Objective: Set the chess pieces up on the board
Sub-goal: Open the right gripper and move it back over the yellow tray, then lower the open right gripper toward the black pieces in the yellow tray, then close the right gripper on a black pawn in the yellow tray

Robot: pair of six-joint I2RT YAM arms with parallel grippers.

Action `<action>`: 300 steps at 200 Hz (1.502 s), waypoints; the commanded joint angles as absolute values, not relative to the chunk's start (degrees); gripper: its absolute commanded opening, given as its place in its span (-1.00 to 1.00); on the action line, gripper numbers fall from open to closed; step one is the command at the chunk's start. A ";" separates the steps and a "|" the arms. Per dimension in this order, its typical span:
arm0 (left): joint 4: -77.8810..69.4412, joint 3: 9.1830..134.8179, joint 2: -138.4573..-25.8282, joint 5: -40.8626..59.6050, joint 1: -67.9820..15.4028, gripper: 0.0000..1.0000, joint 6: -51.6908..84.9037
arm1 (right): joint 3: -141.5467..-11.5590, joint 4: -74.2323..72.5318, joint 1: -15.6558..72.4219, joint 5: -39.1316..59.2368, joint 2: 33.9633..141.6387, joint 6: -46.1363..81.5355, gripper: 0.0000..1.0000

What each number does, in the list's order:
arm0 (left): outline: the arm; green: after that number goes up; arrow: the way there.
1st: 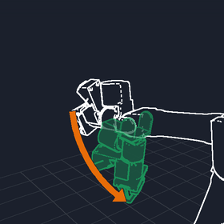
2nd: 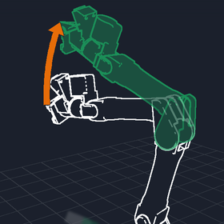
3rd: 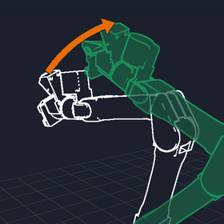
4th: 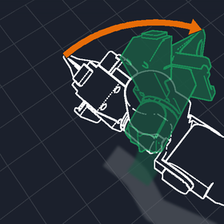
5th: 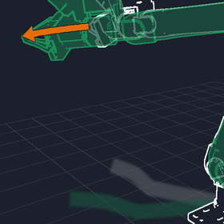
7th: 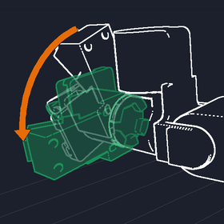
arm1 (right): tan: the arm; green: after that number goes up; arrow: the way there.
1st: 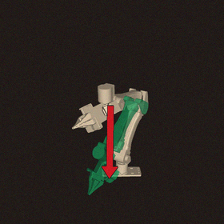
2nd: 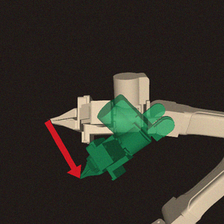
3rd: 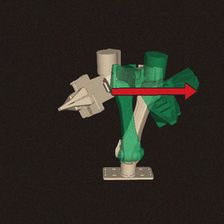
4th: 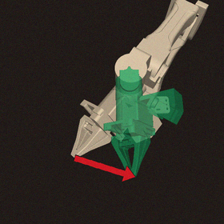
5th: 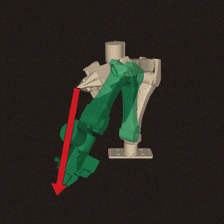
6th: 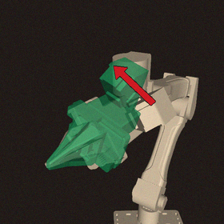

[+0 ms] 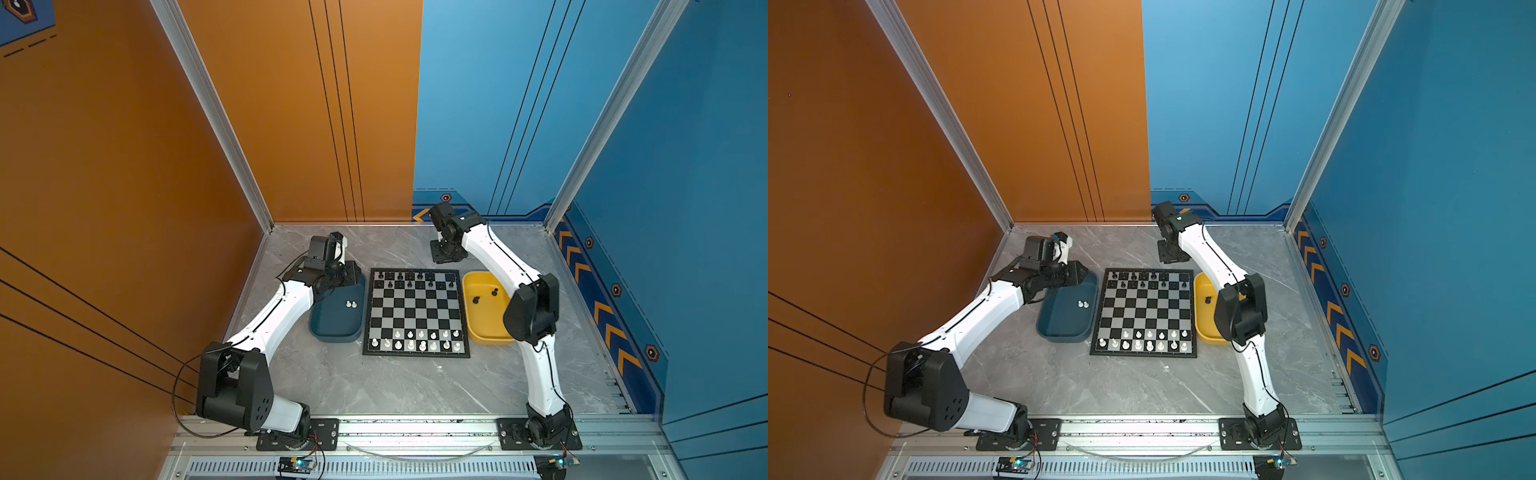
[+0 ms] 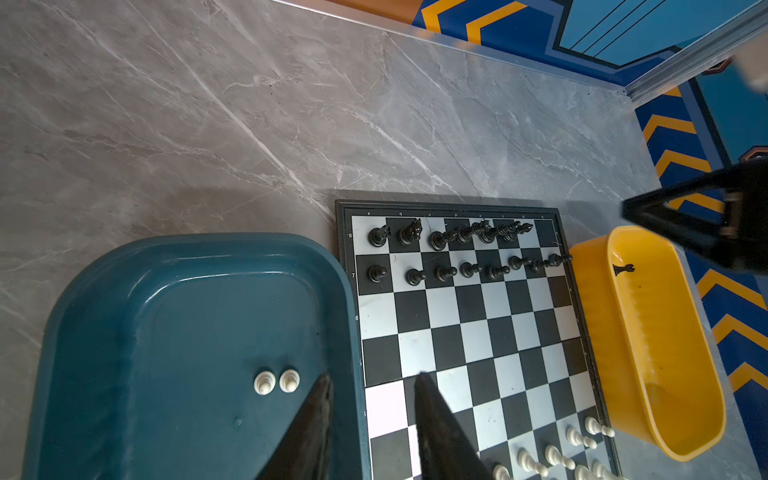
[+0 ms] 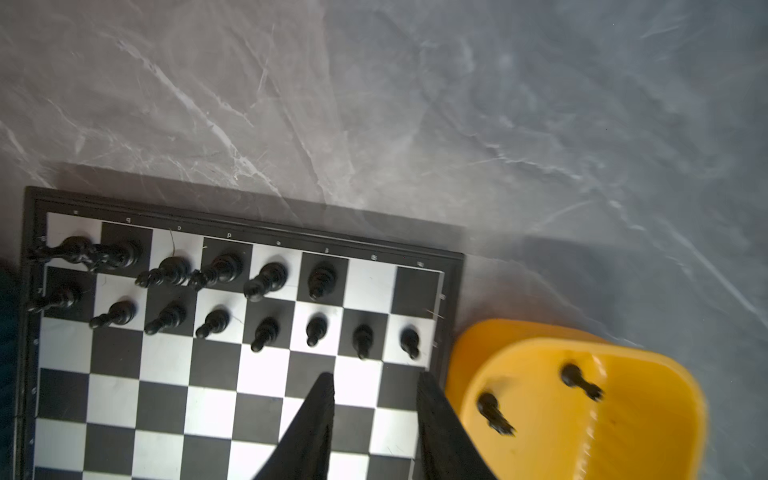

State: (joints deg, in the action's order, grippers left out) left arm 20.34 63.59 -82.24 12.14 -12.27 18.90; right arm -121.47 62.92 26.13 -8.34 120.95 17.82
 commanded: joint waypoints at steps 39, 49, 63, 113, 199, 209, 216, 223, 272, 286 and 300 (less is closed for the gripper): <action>19.21 62.56 -81.02 13.69 -12.11 -0.29 18.72 | -97.66 56.20 20.96 -12.96 101.87 20.23 -0.28; 19.25 62.64 -81.27 13.88 -12.21 -0.29 18.81 | -94.23 55.39 20.06 -12.39 100.51 21.09 -0.28; 19.25 62.67 -81.56 14.18 -12.30 -0.29 18.81 | -89.72 54.04 18.81 -11.55 99.41 22.33 -0.28; 19.24 62.98 -81.91 14.32 -12.57 -0.29 18.90 | -80.37 48.53 16.66 -7.90 99.81 25.68 -0.27; 19.24 63.22 -82.79 14.33 -12.74 -0.29 18.81 | -78.84 43.25 16.00 -4.72 106.34 28.51 -0.15; 19.25 63.34 -82.88 14.33 -12.70 -0.29 18.81 | -79.10 43.07 15.91 -4.67 106.95 28.64 -0.15; 19.25 63.36 -83.05 14.33 -12.74 -0.29 18.81 | -79.19 42.89 15.91 -4.70 107.40 28.65 -0.14; 19.25 63.29 -83.12 14.39 -12.74 -0.29 18.81 | -79.27 42.82 15.85 -4.74 107.71 28.74 -0.14; 19.25 63.69 -83.66 14.51 -12.72 -0.29 18.81 | -79.77 42.79 15.82 -4.47 109.56 28.76 -0.15; 19.25 63.75 -83.81 14.63 -12.74 -0.29 18.74 | -79.70 42.66 15.82 -4.19 109.96 28.83 -0.17; 19.26 63.86 -83.93 14.60 -12.74 -0.30 18.77 | -79.56 42.63 15.82 -3.87 110.25 28.89 -0.20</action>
